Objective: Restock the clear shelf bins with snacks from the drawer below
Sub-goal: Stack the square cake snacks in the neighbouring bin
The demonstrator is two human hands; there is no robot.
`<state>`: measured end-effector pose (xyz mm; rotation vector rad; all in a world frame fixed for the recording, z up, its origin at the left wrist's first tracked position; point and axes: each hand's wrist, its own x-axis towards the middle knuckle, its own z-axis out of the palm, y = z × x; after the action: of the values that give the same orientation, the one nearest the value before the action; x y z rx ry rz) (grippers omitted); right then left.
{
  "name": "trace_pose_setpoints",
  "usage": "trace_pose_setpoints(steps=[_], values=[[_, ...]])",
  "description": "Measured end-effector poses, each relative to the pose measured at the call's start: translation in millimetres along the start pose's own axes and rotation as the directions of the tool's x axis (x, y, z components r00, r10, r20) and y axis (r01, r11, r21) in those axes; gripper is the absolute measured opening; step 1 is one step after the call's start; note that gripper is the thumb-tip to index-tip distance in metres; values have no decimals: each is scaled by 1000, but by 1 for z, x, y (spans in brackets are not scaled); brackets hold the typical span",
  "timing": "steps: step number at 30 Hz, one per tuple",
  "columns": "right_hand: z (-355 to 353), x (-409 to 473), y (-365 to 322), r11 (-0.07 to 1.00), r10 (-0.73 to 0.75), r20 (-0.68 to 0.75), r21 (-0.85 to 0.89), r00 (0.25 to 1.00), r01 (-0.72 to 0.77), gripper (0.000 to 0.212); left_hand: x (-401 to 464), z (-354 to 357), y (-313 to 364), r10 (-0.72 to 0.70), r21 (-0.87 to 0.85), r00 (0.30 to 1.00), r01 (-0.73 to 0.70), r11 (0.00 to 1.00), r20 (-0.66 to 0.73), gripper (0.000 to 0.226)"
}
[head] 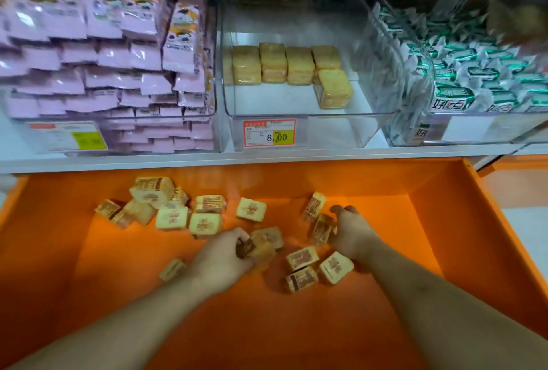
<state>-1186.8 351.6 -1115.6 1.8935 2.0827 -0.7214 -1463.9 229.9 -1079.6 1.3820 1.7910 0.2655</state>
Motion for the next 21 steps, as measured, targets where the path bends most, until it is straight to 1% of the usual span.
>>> trace_pose_setpoints(steps=[5, 6, 10, 13, 16, 17, 20, 21], values=[[5, -7, -16, 999, -31, 36, 44, 999, 29, 55, -23, -4, -4, -41, -98, 999, 38, 994, -22, 20], [9, -4, -17, 999, -27, 40, 38, 999, 26, 56, -24, -3, -5, -49, -100, 998, 46, 994, -25, 19], [18, 13, -16, 998, -41, 38, 43, 998, 39, 72, -20, 3, -5, -74, -148, 997, 73, 986, -4, 20], [25, 26, -17, 998, -46, 0, 53, 999, 46, 75, -14, 8, -3, -103, -202, 995, 103, 974, 10, 22], [30, 30, -15, 997, -62, -1, 34, 998, 62, 78, -11, 13, 1, -141, -291, 990, 142, 946, 22, 24], [30, 29, -14, 997, -64, -4, 42, 998, 64, 76, -11, 14, 3, -149, -325, 988, 151, 934, 29, 25], [18, 20, -15, 990, -60, -61, 127, 996, 67, 56, -14, 10, 6, -171, -437, 984, 173, 883, 43, 31], [9, 15, -16, 984, -65, -74, 162, 995, 77, 55, -16, 6, 7, -175, -475, 983, 178, 862, 52, 31]])
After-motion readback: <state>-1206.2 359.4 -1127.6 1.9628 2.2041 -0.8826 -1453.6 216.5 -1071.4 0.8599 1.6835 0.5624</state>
